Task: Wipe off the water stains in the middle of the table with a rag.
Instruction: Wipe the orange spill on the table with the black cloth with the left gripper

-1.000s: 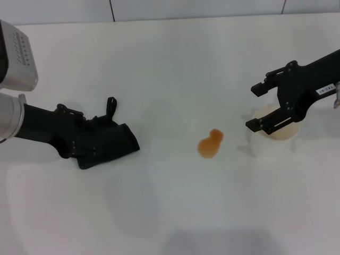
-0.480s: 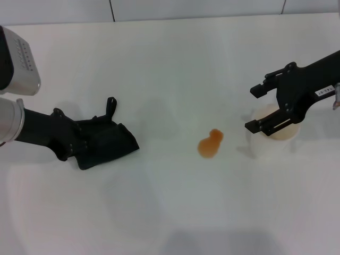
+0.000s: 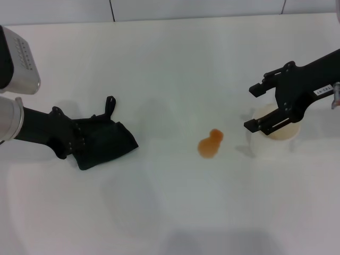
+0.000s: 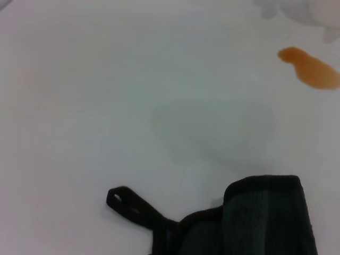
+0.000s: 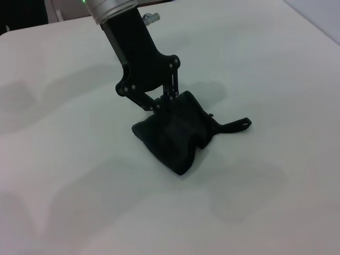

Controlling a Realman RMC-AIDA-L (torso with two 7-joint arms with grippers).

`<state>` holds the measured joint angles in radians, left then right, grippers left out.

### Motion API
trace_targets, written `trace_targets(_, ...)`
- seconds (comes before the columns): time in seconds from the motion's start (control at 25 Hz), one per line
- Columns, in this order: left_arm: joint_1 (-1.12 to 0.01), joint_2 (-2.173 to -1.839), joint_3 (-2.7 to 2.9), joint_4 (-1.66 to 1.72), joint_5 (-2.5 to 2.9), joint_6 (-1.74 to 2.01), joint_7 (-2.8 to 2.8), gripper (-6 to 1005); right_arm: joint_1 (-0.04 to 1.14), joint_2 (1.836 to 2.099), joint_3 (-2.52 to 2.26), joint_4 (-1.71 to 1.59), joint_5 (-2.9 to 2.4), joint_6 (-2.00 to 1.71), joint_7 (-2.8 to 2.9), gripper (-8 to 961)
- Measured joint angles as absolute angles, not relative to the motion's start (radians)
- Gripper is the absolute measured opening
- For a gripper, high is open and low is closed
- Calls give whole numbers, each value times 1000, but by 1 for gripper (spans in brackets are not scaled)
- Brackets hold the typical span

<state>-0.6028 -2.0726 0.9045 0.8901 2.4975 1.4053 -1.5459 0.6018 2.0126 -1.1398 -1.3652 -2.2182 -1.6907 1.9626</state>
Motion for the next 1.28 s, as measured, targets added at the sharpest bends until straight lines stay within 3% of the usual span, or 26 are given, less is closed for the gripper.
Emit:
trace_targets(0.52, -653, -2082, 950, 873, 2338, 1408, -1580, 60, 599, 2012, -1149, -1364, -2207, -1686, 1958, 841)
trace_targets(1.28, -843, -2087, 1287, 618, 2138, 1099, -1719, 45, 567, 2012, -1152, -1370, -2183, -1684, 1915, 841)
